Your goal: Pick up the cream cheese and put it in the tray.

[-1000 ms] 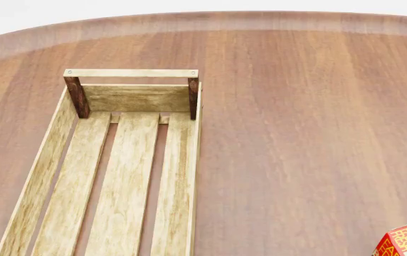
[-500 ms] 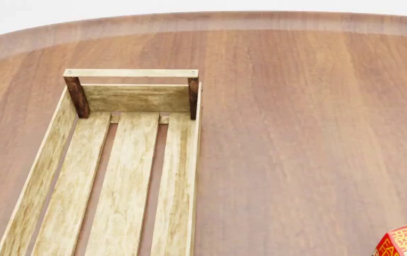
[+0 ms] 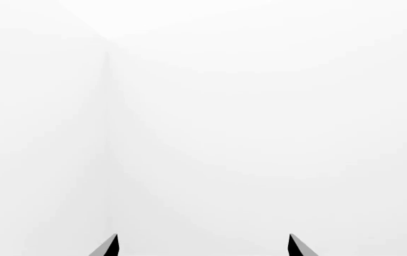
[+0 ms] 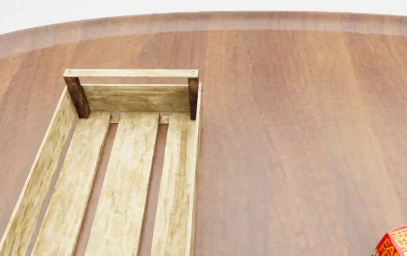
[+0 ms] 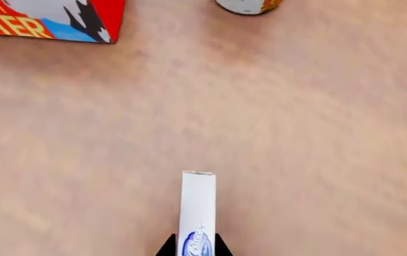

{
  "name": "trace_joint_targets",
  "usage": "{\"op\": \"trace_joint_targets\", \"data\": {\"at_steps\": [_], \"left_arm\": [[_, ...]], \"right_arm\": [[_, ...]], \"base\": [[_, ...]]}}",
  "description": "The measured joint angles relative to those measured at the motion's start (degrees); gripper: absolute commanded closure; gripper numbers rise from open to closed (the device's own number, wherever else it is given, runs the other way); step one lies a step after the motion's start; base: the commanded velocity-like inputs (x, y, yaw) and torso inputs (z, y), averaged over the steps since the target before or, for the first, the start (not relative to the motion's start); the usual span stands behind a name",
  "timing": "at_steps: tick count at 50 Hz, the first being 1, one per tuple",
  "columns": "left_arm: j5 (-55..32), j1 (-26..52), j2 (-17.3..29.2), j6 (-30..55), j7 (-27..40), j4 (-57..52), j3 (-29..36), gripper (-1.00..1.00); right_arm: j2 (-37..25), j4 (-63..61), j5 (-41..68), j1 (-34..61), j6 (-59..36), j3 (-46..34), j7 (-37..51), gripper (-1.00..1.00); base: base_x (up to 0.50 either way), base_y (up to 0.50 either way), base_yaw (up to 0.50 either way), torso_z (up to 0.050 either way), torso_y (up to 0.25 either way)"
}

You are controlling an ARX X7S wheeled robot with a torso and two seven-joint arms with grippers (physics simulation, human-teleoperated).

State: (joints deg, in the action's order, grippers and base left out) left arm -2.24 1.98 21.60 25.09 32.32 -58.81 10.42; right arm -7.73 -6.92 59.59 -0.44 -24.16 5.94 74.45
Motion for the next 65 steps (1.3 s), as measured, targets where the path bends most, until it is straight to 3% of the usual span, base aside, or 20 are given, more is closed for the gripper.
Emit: {"op": "trace_joint_targets", "data": {"at_steps": [37,52,65], "left_arm": [[-0.8,0.1,1.0,-0.5,1.2,0.3,0.3,-1.0],[-0.9,0.4,1.2,-0.5,1.6,0.8,0.8,-1.0],[-1.0,0.6,1.5,-0.4,1.9,1.0,1.3,-1.0]], "right_arm": [[-7.2,-38.9,-3.8,-2.9,2.0,0.1,7.2,1.0],[-15.0,-48.5,-2.7,4.0,-3.5,-0.7,9.7,1.0],[-21.0,-48.4,1.9,13.6,-8.7,-2.1,10.4,1.0]], "base": [[0.0,0.0,0.0,0.0,0.0],[0.0,0.0,0.0,0.0,0.001],[0.0,0.0,0.0,0.0,0.0]]}}
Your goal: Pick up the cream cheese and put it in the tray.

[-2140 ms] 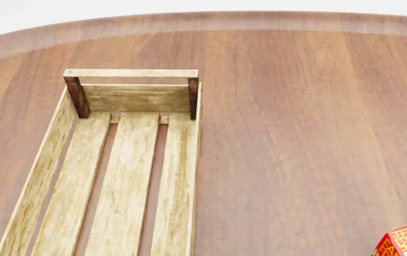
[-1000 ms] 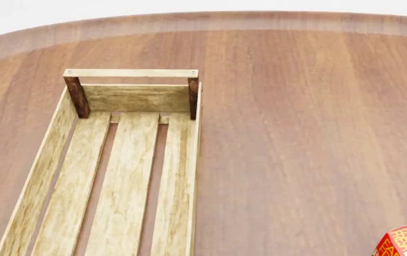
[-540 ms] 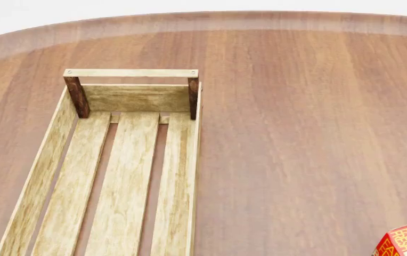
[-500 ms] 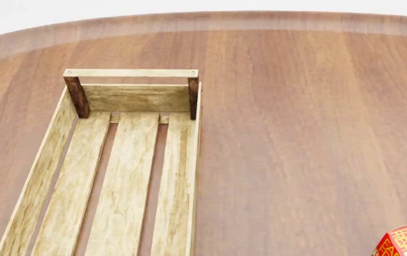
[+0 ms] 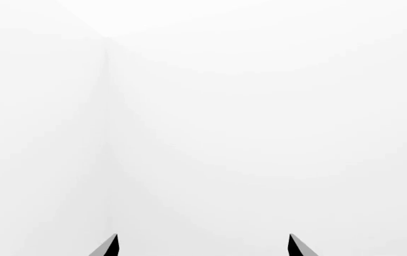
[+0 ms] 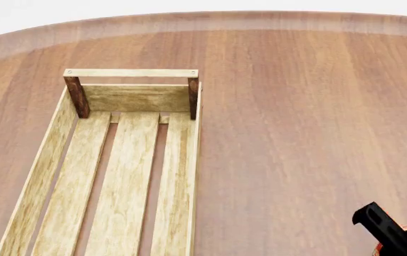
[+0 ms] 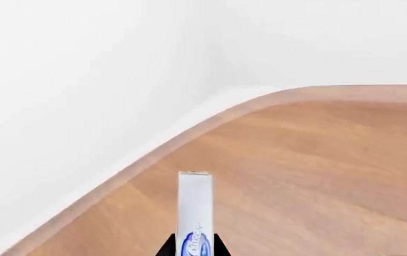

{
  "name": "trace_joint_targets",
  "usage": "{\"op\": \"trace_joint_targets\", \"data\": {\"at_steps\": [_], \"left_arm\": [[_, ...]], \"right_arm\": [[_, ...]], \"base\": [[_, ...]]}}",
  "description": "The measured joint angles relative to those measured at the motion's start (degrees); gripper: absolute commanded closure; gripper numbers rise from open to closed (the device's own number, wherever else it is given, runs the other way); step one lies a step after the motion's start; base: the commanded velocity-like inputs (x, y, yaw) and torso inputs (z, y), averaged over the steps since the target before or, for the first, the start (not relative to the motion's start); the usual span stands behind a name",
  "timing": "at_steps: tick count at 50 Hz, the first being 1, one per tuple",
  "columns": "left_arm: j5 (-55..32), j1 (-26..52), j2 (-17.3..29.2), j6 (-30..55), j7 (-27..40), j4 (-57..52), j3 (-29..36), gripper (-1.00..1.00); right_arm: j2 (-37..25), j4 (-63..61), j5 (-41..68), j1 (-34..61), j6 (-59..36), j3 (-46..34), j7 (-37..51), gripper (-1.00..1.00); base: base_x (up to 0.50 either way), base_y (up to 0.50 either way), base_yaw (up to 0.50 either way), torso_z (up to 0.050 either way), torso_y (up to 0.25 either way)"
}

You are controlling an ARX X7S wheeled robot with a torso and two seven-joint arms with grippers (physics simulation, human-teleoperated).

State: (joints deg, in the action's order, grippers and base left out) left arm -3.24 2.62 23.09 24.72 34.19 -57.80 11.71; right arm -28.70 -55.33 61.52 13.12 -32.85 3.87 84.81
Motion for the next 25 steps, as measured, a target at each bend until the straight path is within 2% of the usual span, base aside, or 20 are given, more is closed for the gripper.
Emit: {"op": "trace_joint_targets", "data": {"at_steps": [9,25], "left_arm": [[-0.1,0.1,0.2,0.1,0.3,0.1,0.3,-1.0],[-0.3,0.2,0.6,-0.2,0.7,0.4,0.5,-1.0]], "right_arm": [[-2.4,2.4,1.8,6.1,-3.4,-2.1,-0.9,1.0],[-3.7,10.2,1.7,17.6,-9.2,-9.7,-7.5,1.0]], "base": [[0.0,0.0,0.0,0.0,0.001],[0.0,0.0,0.0,0.0,0.0]]}}
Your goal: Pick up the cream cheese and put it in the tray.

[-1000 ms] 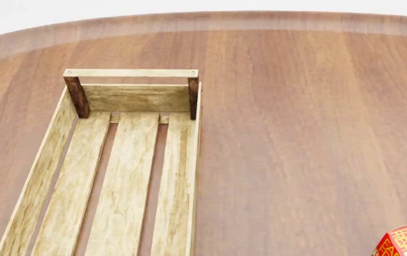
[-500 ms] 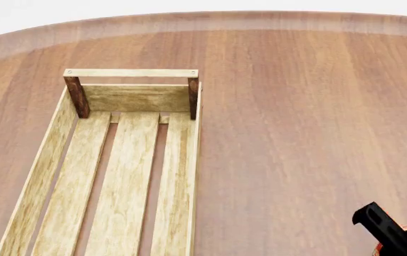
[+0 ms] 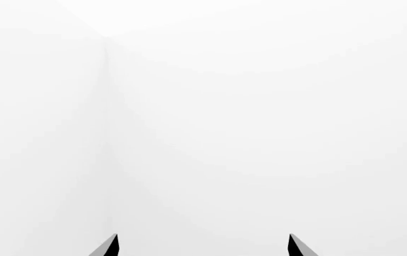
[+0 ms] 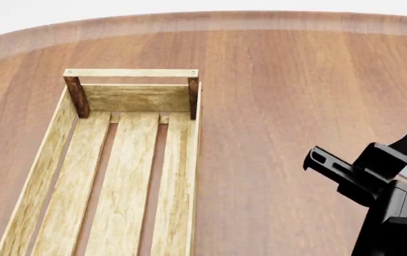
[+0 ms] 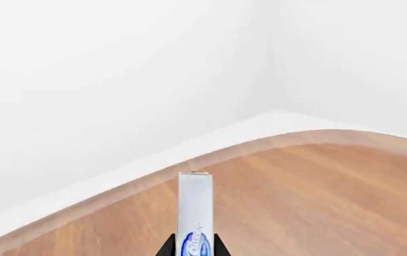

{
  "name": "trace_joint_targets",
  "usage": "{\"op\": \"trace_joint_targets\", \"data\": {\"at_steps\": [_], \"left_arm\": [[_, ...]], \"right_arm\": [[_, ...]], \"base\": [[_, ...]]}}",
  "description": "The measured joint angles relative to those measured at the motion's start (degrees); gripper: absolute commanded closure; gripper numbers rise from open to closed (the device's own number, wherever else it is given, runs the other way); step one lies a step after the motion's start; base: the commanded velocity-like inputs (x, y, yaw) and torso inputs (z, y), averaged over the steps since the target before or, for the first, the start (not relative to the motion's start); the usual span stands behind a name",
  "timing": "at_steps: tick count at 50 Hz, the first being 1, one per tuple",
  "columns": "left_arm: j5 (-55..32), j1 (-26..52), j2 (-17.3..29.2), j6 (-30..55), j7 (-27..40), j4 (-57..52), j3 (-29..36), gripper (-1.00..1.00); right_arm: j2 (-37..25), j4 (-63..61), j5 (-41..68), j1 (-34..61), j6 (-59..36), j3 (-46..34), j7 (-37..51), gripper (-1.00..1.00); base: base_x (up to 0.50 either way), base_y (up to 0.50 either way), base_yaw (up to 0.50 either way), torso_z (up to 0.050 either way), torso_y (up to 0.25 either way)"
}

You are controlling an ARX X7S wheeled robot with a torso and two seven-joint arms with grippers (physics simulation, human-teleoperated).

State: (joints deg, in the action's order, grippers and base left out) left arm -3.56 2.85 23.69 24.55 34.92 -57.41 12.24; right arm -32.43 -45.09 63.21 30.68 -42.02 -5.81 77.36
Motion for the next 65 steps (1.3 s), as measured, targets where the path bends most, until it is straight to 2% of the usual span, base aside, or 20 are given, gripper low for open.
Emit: {"op": "trace_joint_targets", "data": {"at_steps": [16,30,47,65], "left_arm": [[-0.4,0.0,0.4,-0.1,0.5,0.1,0.0,-1.0],[-0.6,0.2,0.7,-0.1,0.9,0.3,0.2,-1.0],[-0.9,0.4,1.0,-0.2,1.3,0.6,0.4,-1.0],[-1.4,0.4,1.3,-1.1,1.5,1.9,0.3,-1.0]], "right_arm": [[2.4,9.9,-2.9,12.8,-4.3,-9.7,-8.8,1.0],[6.3,21.5,-7.8,21.6,-4.3,-17.9,-18.5,1.0],[13.6,40.9,-14.0,31.1,0.2,-27.8,-34.3,1.0],[22.2,63.9,-17.4,37.7,8.9,-33.3,-51.6,1.0]], "base": [[0.0,0.0,0.0,0.0,0.001],[0.0,0.0,0.0,0.0,0.001],[0.0,0.0,0.0,0.0,0.001],[0.0,0.0,0.0,0.0,0.001]]}}
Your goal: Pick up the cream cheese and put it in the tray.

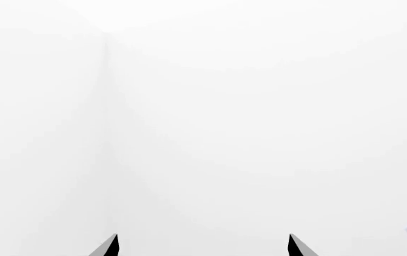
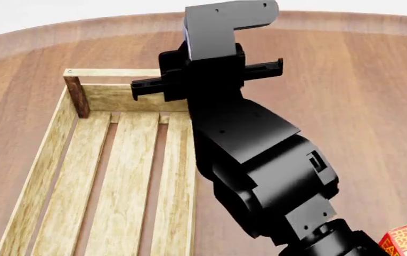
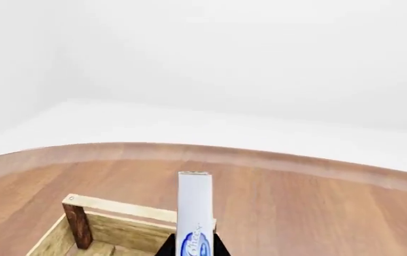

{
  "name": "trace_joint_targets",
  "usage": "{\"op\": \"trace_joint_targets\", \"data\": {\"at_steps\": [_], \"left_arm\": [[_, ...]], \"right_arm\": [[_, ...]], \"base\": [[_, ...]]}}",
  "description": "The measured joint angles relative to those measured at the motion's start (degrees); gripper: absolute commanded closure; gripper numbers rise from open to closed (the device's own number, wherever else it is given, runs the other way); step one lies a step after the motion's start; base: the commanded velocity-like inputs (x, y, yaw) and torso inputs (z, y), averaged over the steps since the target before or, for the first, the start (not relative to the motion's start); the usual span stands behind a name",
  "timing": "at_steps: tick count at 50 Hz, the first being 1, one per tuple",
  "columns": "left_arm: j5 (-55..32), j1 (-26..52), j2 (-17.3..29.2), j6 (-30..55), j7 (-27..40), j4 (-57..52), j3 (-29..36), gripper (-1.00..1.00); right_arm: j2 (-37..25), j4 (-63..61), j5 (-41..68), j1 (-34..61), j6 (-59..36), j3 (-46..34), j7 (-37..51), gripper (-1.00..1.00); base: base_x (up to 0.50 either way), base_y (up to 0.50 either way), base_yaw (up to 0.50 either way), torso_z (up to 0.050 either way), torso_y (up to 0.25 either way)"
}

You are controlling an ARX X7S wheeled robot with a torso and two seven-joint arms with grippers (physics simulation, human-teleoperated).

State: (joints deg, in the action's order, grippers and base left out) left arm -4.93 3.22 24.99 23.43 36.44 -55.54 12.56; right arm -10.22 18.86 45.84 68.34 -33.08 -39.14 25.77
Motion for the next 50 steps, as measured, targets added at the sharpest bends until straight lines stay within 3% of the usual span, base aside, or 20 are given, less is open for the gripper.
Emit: {"op": "trace_joint_targets", "data": {"at_steps": [9,21,28,50], "left_arm": [[-0.3,0.0,0.2,-0.3,0.2,0.7,-0.3,-1.0],[-0.2,0.3,0.2,-0.7,0.3,2.3,0.0,-1.0],[-0.2,0.3,0.4,-0.7,0.4,2.4,-0.1,-1.0],[-0.2,-0.1,0.9,-0.6,0.9,2.1,-0.4,-1.0]], "right_arm": [[5.2,15.5,1.9,3.5,7.5,-5.0,-7.5,1.0],[8.2,29.4,25.9,9.0,21.6,-31.3,-11.8,1.0],[8.8,32.1,35.5,9.8,26.1,-41.8,-13.1,1.0],[9.3,34.3,45.1,6.7,30.2,-51.3,-17.3,1.0]], "base": [[0.0,0.0,0.0,0.0,0.001],[0.0,0.0,0.0,0.001,0.001],[0.0,0.0,0.0,0.0,0.0],[0.0,0.0,0.0,0.0,0.0]]}}
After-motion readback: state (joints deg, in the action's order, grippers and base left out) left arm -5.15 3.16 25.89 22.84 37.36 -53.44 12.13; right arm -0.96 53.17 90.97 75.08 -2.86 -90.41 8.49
